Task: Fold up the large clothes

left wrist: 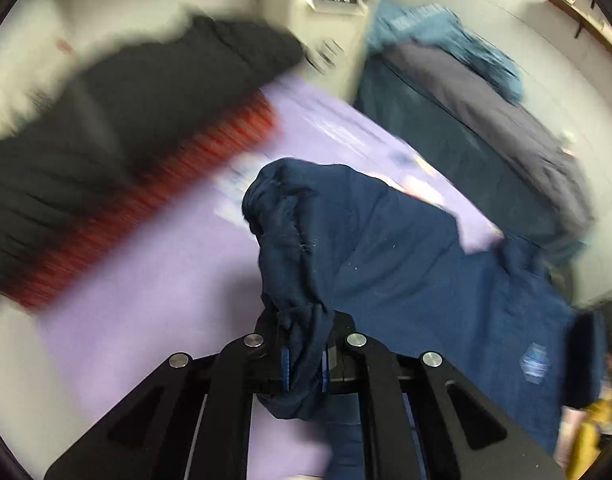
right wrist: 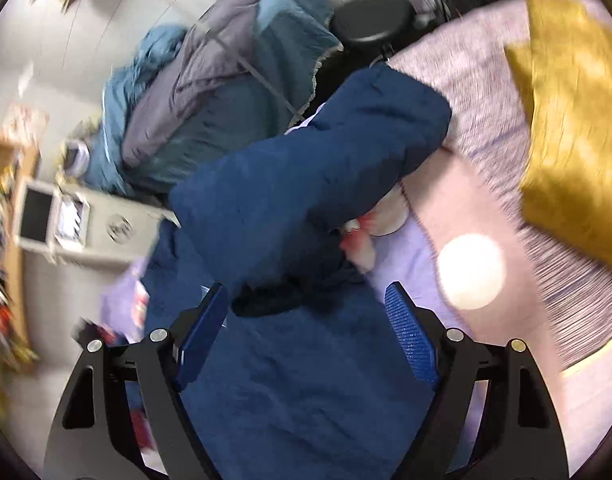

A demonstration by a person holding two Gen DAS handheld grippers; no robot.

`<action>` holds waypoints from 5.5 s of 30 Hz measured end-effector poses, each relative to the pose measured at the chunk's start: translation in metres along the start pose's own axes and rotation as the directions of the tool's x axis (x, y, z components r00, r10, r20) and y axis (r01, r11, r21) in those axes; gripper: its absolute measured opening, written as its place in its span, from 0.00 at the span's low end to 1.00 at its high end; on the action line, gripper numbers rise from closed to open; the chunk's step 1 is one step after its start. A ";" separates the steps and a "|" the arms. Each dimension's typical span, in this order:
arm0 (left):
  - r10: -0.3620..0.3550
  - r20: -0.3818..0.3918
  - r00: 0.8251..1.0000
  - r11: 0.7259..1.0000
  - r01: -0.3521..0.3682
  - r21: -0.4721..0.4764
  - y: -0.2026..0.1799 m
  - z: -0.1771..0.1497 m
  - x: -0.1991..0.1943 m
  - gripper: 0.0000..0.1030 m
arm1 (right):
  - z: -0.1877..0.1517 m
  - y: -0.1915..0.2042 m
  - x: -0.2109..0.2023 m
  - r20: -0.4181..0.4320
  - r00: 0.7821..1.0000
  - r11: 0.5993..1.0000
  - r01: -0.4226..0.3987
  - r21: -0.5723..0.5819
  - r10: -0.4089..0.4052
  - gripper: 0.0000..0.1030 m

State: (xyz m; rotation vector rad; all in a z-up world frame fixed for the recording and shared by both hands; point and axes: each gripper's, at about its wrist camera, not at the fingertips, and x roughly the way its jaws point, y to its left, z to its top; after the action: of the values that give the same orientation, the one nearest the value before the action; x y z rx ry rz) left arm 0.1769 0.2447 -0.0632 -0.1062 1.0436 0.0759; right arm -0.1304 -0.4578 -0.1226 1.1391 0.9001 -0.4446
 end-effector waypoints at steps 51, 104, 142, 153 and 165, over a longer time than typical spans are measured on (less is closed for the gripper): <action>0.256 -0.048 0.965 0.922 -0.229 0.313 -0.061 -0.168 -0.088 0.93 | 0.173 -0.043 -0.045 0.407 0.837 0.929 0.355 0.105 -0.366 0.11; 0.233 -0.153 0.960 0.960 -0.202 0.193 -0.013 -0.198 -0.068 0.93 | -0.311 0.288 0.202 0.037 0.989 0.120 0.054 -0.991 -0.141 0.09; 0.182 -0.133 0.974 0.913 -0.116 0.392 -0.096 -0.209 -0.062 0.94 | -0.218 0.180 0.269 -0.043 0.894 0.414 0.163 -0.896 -0.445 0.95; 0.158 -0.220 0.963 0.964 -0.102 0.247 -0.064 -0.206 -0.048 0.94 | -0.219 0.179 0.279 -0.032 0.894 0.422 0.179 -0.889 -0.446 0.95; 0.042 -0.273 0.961 0.999 -0.046 -0.008 -0.002 -0.203 -0.025 0.94 | -0.230 0.192 0.241 -0.028 0.889 0.507 0.235 -0.829 -0.458 0.95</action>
State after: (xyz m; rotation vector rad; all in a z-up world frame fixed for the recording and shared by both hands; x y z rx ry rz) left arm -0.0090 0.2172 -0.1426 -0.1087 1.3213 0.1116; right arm 0.0596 -0.1424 -0.2335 0.1239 1.3792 -0.1541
